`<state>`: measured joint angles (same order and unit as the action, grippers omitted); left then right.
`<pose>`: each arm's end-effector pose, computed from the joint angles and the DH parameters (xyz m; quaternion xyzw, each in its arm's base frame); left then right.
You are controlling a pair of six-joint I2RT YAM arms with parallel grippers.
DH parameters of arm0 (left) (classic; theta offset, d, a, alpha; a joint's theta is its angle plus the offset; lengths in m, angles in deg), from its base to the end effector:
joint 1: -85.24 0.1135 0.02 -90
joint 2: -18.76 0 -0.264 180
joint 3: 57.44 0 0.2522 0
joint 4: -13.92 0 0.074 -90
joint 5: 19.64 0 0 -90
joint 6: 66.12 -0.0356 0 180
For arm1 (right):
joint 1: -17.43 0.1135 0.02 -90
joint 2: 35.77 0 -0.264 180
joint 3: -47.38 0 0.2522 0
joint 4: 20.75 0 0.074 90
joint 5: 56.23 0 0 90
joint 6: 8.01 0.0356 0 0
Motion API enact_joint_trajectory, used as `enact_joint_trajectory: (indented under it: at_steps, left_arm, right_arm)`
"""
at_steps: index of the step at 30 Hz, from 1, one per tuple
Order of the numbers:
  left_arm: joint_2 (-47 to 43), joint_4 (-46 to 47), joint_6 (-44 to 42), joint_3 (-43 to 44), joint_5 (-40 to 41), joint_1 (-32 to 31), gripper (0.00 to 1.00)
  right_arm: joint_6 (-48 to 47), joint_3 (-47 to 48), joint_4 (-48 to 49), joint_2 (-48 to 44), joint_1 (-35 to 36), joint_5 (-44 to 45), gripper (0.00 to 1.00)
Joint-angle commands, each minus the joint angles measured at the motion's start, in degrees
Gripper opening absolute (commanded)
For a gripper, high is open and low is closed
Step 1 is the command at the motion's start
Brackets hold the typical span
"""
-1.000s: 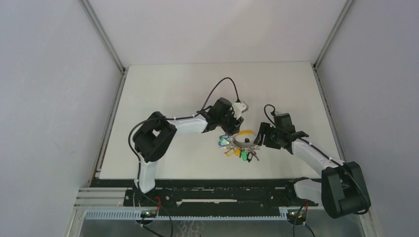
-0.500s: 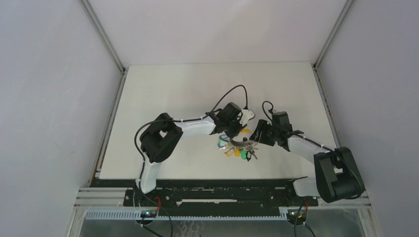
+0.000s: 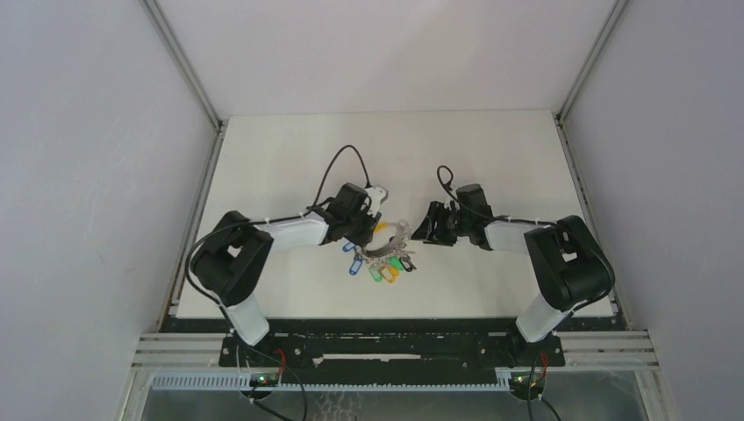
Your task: Put the keys on the keyring
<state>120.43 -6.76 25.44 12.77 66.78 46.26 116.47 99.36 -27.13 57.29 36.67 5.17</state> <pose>0.2752 -0.2255 0.1539 0.3129 0.8922 -0.1401 0.2939 0.2733 0.1134 0.1338 0.0309 0.9069 0.3642 0.2096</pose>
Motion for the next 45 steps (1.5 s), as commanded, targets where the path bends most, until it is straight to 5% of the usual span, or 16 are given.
enact_joint_trajectory:
  at_steps: [1,11,26,36,45]
  left_arm:
    - [-6.8,3.6,5.5,-6.8,0.0,1.0,0.43]
    - [-17.6,7.3,-1.3,-11.9,-1.4,-1.4,0.57]
    - [-3.9,-6.4,-15.9,0.0,-9.7,-4.0,0.64]
    - [0.6,-8.1,-17.7,4.5,-7.9,-4.1,0.63]
    - [5.5,-11.2,-18.7,7.8,-8.0,-4.2,0.47]
  right_arm:
    - [-0.1,3.3,2.7,-0.5,-0.4,-3.1,0.51]
    - [-9.9,0.7,-5.5,-10.1,-1.7,1.0,0.63]
    - [-12.4,-1.1,-6.6,-12.0,-2.0,-0.2,0.72]
    - [-13.2,-1.2,-6.0,-11.3,-1.9,-1.9,0.72]
    - [-14.2,-1.2,-6.3,-12.1,-1.8,-1.9,0.72]
